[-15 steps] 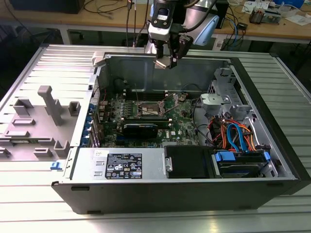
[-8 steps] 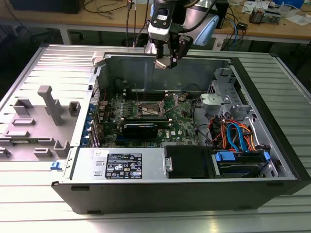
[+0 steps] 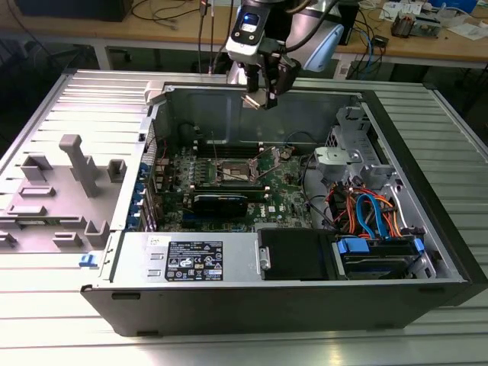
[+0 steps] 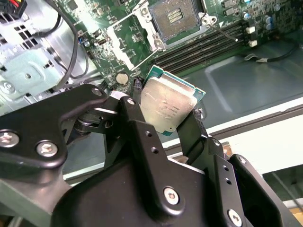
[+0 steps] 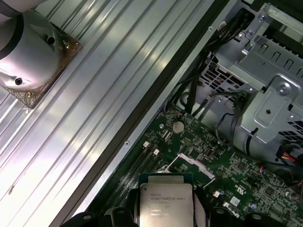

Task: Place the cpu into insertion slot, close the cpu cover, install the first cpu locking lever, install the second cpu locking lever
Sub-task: 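Place the cpu into insertion slot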

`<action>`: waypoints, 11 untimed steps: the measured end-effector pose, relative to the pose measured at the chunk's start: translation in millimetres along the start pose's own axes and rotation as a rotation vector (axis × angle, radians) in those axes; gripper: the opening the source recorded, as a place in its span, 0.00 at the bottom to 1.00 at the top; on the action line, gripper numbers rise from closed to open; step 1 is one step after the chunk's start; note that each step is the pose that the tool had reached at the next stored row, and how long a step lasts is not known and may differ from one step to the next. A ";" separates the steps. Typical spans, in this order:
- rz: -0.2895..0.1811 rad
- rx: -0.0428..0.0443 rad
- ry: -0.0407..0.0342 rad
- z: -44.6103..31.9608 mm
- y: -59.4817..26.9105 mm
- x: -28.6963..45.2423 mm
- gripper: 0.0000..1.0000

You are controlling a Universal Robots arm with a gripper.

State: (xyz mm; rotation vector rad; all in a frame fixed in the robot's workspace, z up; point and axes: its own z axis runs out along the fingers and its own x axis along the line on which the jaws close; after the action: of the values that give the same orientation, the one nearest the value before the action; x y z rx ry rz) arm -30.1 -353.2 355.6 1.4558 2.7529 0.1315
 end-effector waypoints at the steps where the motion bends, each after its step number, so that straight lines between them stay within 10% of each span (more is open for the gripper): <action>1: 0.013 -0.0002 -0.0012 0.2 0.0 0.0 0.55; 11: 0.040 -0.0007 -0.0035 0.6 -0.1 0.0 0.55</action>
State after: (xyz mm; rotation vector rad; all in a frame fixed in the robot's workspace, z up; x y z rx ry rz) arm -30.1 -353.2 355.0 1.5105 2.7214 0.1307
